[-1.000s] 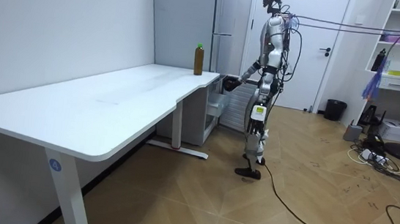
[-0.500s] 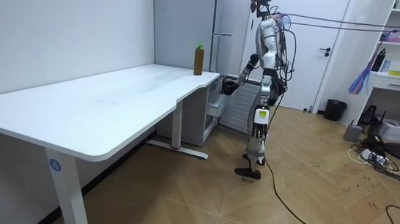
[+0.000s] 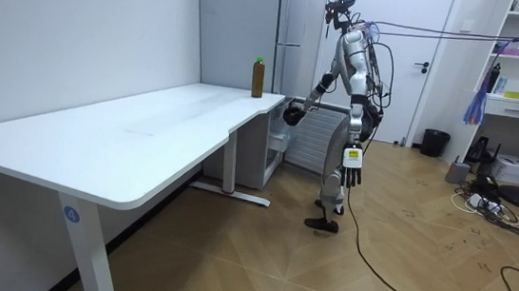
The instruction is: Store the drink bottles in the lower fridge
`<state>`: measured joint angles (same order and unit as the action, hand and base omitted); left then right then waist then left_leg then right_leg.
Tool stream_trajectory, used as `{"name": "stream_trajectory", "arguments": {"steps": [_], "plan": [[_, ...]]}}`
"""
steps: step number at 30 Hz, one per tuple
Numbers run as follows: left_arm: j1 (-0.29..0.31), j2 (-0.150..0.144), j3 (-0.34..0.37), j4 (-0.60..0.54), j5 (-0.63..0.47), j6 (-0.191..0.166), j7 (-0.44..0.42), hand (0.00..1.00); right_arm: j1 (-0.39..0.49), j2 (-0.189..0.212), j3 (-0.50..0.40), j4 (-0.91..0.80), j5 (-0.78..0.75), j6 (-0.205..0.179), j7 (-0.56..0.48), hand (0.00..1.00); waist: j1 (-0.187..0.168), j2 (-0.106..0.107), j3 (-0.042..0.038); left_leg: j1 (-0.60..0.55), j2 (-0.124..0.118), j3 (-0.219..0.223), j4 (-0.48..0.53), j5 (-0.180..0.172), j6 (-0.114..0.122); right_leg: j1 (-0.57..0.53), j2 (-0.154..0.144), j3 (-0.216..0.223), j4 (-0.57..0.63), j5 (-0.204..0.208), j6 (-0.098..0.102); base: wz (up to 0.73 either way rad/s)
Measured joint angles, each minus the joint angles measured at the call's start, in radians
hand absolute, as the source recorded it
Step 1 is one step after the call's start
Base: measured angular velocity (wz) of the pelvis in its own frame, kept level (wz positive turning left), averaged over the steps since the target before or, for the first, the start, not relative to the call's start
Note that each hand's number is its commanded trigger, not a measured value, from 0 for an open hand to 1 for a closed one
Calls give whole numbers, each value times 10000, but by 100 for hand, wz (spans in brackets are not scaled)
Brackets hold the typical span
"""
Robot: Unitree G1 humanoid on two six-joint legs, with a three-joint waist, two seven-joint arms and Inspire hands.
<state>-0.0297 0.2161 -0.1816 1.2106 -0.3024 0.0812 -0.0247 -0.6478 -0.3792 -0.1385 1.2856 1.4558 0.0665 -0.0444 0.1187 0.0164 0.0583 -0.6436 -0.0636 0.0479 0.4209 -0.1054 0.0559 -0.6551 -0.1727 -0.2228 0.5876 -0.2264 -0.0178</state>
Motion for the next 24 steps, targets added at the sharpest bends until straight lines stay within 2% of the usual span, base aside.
{"name": "stream_trajectory", "arguments": {"steps": [10, 12, 13, 14, 15, 16, 17, 24], "plan": [[-5, 18, 4, -75, 34, 53, 230, 0, -623, -500, 372, -141, -423, -11, -263, 100, 250, -7, -11, -323, -48, 40, 401, -24, -18, -366, -182, -35, 534, -193, -91, 2], [-4, 22, 14, -86, 113, 71, 241, 0, -622, -500, 379, -148, -706, -6, -319, 83, 277, -7, -14, -420, -40, 51, 694, -135, -26, -426, -199, -14, 774, -296, -104, 5], [-5, 24, 10, -112, 111, 73, 248, 0, -622, -500, 381, -230, -819, -5, -371, 67, 288, -7, -14, -504, -41, 56, 922, -223, -33, -478, -226, -2, 970, -392, -119, 9], [-4, 23, -15, -142, 108, 72, 247, 0, -622, -501, 380, -252, -844, -6, -484, 65, 276, -6, -15, -572, -52, 42, 1120, -285, -41, -524, -276, -15, 1167, -482, -133, 9], [-4, 26, -38, -144, 107, 71, 251, 0, -621, -500, 389, -252, -839, -5, -517, 56, 277, -4, -15, -601, -48, 40, 1218, -315, -49, -540, -283, -17, 1251, -515, -143, 6], [-4, 27, -90, -144, 99, 70, 312, 0, -621, -498, 396, -254, -847, -5, -643, 9, 295, 10, -24, -647, -13, 45, 1367, -366, -68, -544, -259, -23, 1331, -545, -164, 0], [-4, 26, -98, -144, 99, 70, 333, 0, -622, -499, 396, -257, -850, -5, -742, 0, 305, 10, -24, -655, -11, 45, 1411, -371, -74, -544, -259, -27, 1372, -555, -171, 4], [35, 24, -94, -108, 99, 120, 340, 0, -591, -500, 376, -255, -685, -17, -1136, 0, 485, 57, -56, -804, 167, 35, 1695, -445, -128, -547, -131, -108, 1478, -537, -269, 0]]}}
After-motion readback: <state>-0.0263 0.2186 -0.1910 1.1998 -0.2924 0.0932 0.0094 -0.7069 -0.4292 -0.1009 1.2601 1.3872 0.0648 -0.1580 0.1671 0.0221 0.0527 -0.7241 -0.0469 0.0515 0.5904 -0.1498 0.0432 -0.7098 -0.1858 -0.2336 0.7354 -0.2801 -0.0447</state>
